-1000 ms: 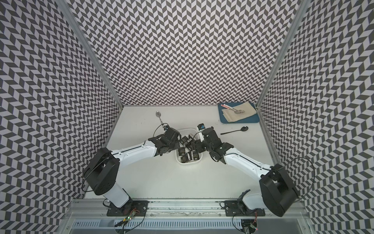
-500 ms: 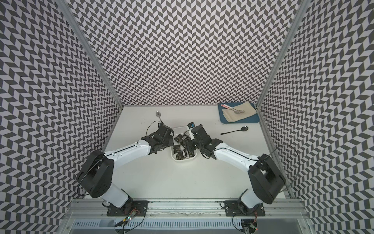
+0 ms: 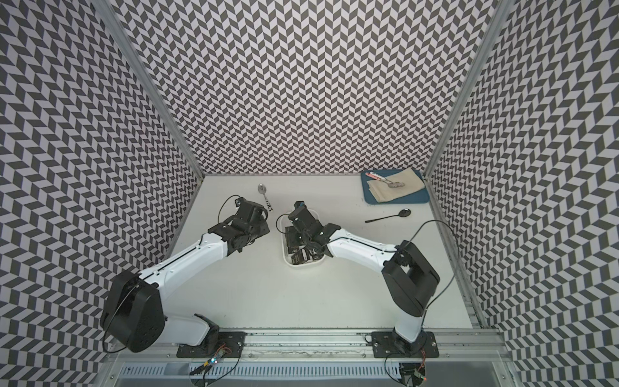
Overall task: Take the pocket tissues out of the storage box
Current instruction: Pick up the pocket tissues from the storage box.
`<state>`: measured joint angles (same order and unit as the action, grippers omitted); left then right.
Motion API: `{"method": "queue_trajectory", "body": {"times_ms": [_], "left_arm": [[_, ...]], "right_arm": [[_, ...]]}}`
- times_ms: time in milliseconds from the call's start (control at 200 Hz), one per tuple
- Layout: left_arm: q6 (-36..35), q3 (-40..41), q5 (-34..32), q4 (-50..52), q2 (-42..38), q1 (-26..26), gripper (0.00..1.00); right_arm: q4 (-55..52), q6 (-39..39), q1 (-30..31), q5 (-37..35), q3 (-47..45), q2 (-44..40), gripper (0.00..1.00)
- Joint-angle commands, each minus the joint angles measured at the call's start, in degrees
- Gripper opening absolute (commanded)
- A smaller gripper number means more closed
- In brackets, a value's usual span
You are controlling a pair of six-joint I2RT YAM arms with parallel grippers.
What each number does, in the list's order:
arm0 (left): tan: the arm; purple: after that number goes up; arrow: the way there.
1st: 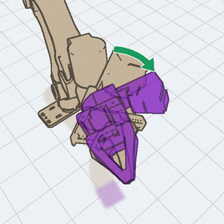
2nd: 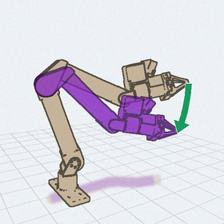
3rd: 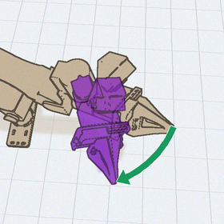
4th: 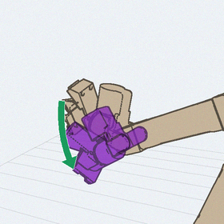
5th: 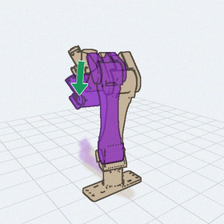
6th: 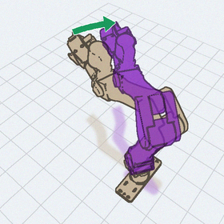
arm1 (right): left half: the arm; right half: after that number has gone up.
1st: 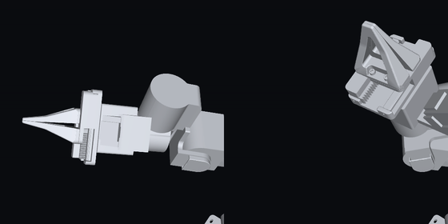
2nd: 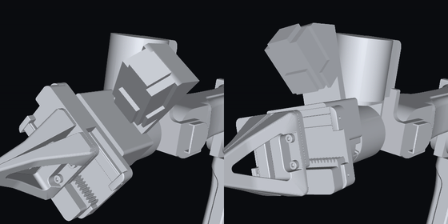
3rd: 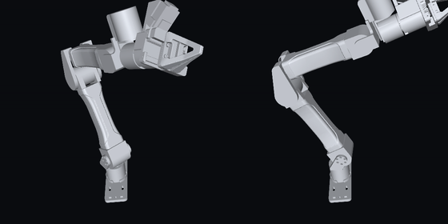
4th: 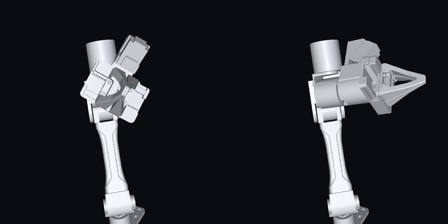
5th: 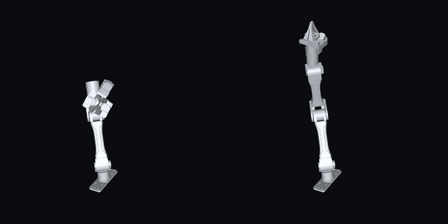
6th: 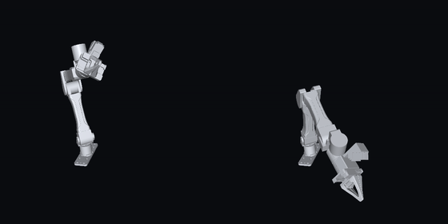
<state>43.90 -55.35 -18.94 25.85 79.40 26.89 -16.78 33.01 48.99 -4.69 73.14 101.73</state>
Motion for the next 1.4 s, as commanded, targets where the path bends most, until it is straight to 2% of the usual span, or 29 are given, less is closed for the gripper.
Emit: {"method": "queue_trajectory", "body": {"times_ms": [0, 235, 566, 991, 1287, 1397], "left_arm": [[1.4, 1.4, -0.7, 1.6, -3.9, -0.3, 0.49], [1.7, 5.1, 1.7, 1.8, -8.9, -0.6, 0.49], [0.8, 9.4, 2.3, 0.4, -14.2, -0.6, 0.49], [0.6, 10.9, 4.1, -0.3, -17.0, -0.6, 0.48], [0.7, 10.8, 5.0, -1.4, -15.8, -0.6, 0.47], [0.7, 10.9, 5.1, -1.6, -15.5, -0.6, 0.47]], "right_arm": [[-0.7, 5.5, 0.3, -3.6, 1.8, 1.3, 0.57], [-3.7, 9.4, 0.3, -5.1, 7.7, 7.0, 0.53], [-4.3, 15.1, 0.0, -6.4, 7.8, 10.9, 0.53], [-3.2, 17.9, -3.2, -4.6, 9.1, 14.5, 0.53], [-2.8, 17.5, -4.4, -4.3, 11.1, 15.3, 0.53], [-2.7, 17.4, -5.0, -3.2, 11.4, 16.3, 0.49]]}}
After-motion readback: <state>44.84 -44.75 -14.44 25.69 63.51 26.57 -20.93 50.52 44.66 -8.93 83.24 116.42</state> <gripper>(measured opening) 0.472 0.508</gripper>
